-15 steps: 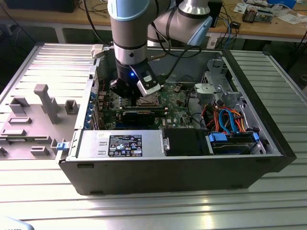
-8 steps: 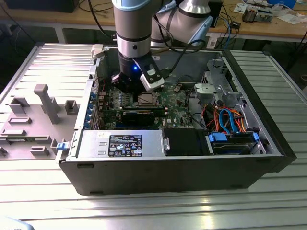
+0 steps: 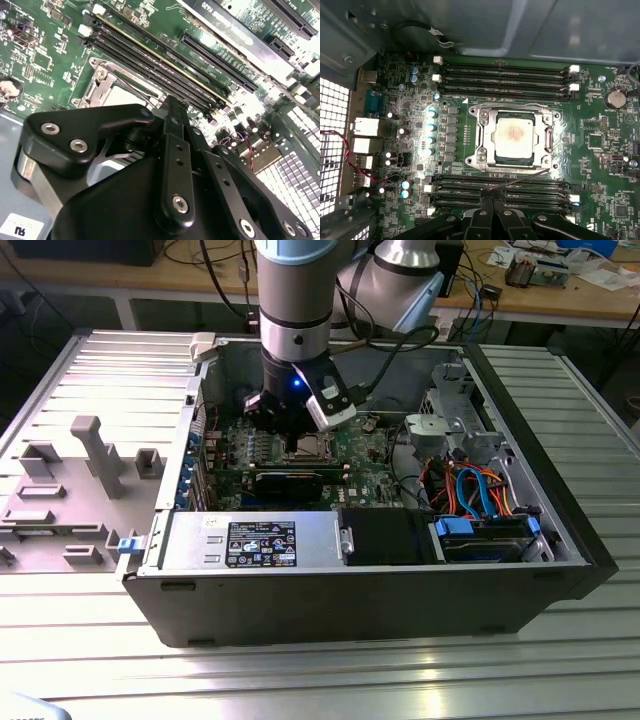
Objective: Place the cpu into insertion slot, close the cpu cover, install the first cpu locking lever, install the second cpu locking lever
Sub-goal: 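Install the second cpu locking lever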
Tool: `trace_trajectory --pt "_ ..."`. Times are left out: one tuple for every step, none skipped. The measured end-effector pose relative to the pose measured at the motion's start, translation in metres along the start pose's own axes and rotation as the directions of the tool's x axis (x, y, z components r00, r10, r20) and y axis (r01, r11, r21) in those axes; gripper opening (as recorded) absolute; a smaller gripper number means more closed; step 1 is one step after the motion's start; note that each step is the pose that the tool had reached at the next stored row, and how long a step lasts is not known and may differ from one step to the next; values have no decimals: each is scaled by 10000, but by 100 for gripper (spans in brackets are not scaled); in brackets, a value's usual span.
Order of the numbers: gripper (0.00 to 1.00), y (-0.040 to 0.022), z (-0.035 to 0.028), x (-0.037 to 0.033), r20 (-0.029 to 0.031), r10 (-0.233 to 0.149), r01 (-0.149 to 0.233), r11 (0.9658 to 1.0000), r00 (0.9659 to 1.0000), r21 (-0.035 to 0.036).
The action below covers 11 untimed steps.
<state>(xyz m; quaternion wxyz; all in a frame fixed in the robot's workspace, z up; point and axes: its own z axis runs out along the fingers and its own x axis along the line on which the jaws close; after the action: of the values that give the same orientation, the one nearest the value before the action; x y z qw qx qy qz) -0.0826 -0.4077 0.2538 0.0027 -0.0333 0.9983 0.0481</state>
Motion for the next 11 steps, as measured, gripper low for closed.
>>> trace_trajectory --pt "11 1 -4 6 4 0 0 10000 10000 -6" --pt "11 1 -8 10 7 -2 2 10000 10000 -8" --pt "11 1 -12 10 10 -3 3 10000 10000 -12" --pt "11 2 -18 10 9 -3 3 10000 10000 -15" --pt "11 3 -29 10 9 -3 3 10000 10000 -15" --pt "11 5 -49 10 9 -3 3 10000 10000 -16" --pt "11 7 -75 9 9 -2 2 10000 10000 -16" --pt "11 10 -103 9 9 -3 3 10000 10000 -16" --pt "11 13 -132 9 8 -2 2 10000 10000 -15" --pt "11 14 -146 9 9 -3 3 10000 10000 -15" --pt "11 14 -147 1 0 -4 4 10000 10000 -20"
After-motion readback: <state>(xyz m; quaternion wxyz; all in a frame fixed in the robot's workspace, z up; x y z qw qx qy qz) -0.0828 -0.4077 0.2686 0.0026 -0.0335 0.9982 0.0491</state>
